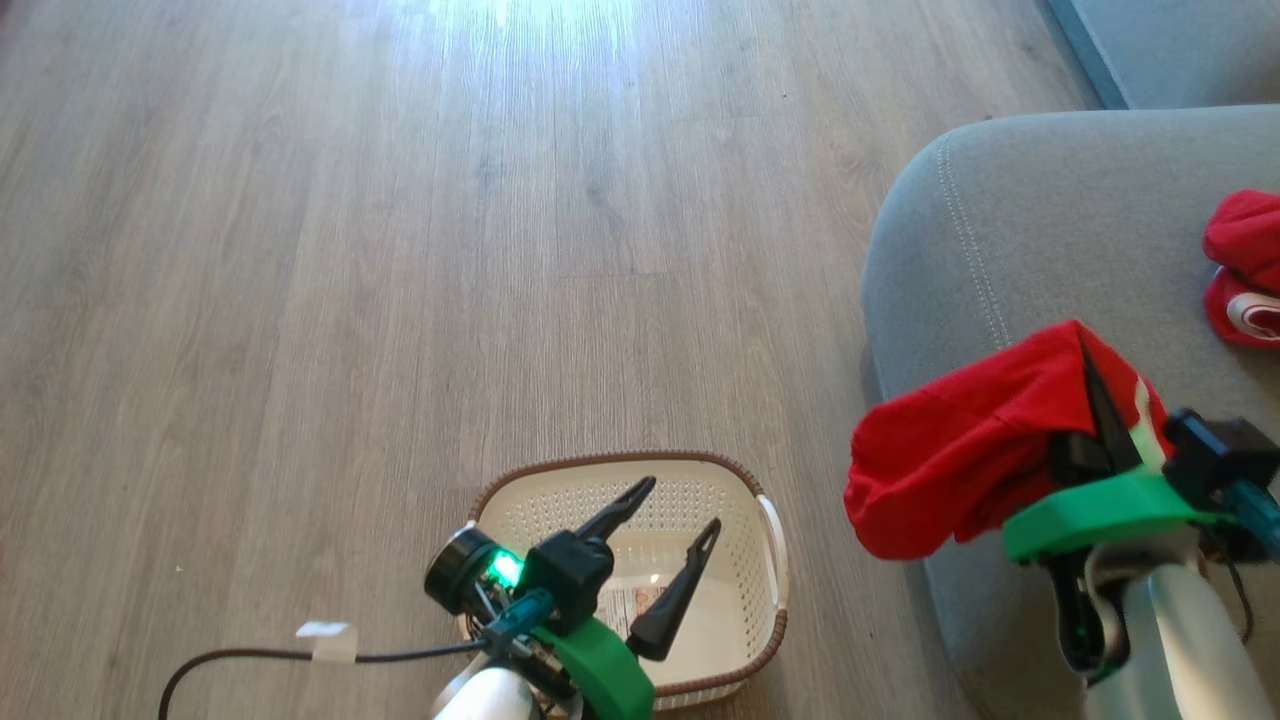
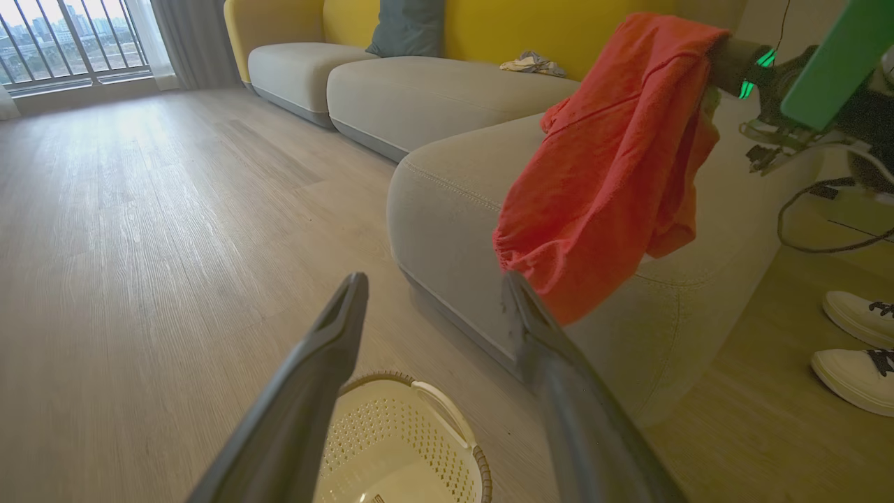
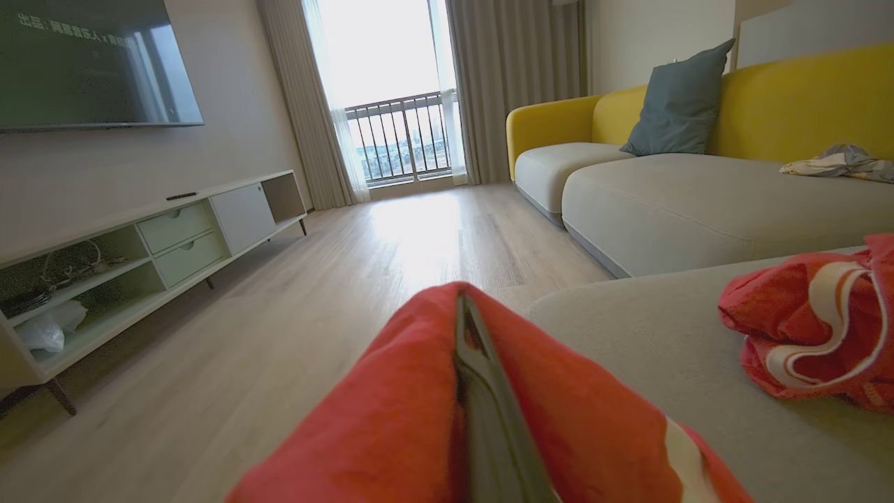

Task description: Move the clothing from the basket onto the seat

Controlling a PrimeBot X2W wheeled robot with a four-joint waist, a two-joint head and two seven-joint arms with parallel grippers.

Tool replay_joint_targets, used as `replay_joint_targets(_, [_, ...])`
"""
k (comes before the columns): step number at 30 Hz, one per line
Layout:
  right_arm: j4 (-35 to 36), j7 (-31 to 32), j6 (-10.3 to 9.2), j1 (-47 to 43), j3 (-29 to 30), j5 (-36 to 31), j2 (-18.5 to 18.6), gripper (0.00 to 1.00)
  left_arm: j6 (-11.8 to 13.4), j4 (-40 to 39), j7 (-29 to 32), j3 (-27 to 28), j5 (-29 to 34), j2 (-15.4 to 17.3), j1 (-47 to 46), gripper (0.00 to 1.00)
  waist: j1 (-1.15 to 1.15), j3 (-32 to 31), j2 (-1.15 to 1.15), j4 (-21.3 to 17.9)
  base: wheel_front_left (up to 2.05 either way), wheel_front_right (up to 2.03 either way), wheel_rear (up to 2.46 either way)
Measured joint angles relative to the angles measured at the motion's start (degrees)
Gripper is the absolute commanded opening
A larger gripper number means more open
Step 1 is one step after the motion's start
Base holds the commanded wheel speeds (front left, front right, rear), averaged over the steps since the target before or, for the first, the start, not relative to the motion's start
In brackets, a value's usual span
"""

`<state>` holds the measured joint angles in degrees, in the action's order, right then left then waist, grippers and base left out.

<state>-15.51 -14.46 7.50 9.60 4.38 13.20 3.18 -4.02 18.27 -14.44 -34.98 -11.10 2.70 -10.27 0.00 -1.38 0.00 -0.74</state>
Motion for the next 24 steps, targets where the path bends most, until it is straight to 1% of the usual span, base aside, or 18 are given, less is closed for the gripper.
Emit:
replay_joint_targets(1, [-0.3, 0.0, 0.0, -0.5, 0.6, 0.0, 0.0, 0.0, -0.4, 0.2, 0.0, 0.1, 0.0, 0.0, 0.2, 1.0, 0.0, 0.0, 0.0, 0.0, 0.0, 0.0, 0.0])
replay_joint_targets(9, [-1.6, 0.0, 0.0, -3.0, 2.6, 0.0, -0.2, 0.0, -0.9, 1.2, 0.0, 0.9, 0.2, 0.0, 1.7, 1.0, 0.0, 0.0, 0.0, -0.4, 0.0, 0.0, 0.0])
replay_joint_targets(24, [-1.7, 0.0, 0.0, -3.1, 2.7, 0.5, -0.4, 0.0, -1.7, 1.5, 0.0, 2.0, 0.3, 0.0, 2.3, 1.0, 0.0, 0.4, 0.0, -0.6, 0.0, 0.0, 0.0])
